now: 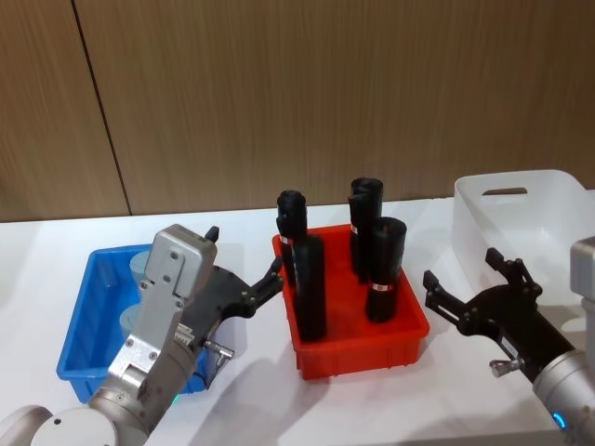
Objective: Pick the cotton swabs from the blue box and place them into the white box.
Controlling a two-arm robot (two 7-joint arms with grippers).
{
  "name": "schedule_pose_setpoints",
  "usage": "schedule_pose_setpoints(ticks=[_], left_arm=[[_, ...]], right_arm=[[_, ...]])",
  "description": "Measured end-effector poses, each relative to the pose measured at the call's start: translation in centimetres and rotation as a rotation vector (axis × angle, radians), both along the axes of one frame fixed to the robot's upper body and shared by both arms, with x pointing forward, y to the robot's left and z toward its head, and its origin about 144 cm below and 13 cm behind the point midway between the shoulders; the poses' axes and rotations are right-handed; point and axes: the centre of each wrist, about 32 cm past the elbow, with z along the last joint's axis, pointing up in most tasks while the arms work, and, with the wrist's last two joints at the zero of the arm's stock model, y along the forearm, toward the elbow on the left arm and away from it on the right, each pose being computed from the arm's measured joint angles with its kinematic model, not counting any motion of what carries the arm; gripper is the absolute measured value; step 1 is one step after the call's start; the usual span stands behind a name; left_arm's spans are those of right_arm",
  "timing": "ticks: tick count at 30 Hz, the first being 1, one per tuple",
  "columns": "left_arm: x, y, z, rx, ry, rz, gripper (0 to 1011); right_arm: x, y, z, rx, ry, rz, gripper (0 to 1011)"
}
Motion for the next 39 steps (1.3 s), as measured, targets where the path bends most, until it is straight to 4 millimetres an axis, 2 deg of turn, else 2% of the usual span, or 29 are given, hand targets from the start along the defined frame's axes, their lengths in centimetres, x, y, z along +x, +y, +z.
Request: schedule_pose_setpoints(ticks=[21, 39], left_arm=[[0.0, 0.3, 0.1, -0.009, 0.033, 0.019, 1004], [0.3, 2.0, -0.4, -0.054, 0.121, 0.093, 1004]], right_arm=[[0.0, 0.0, 0.0, 0.000, 0.000, 0.000, 1002], [0.0, 0.0, 0.0, 0.000, 0.000, 0.000, 1002]])
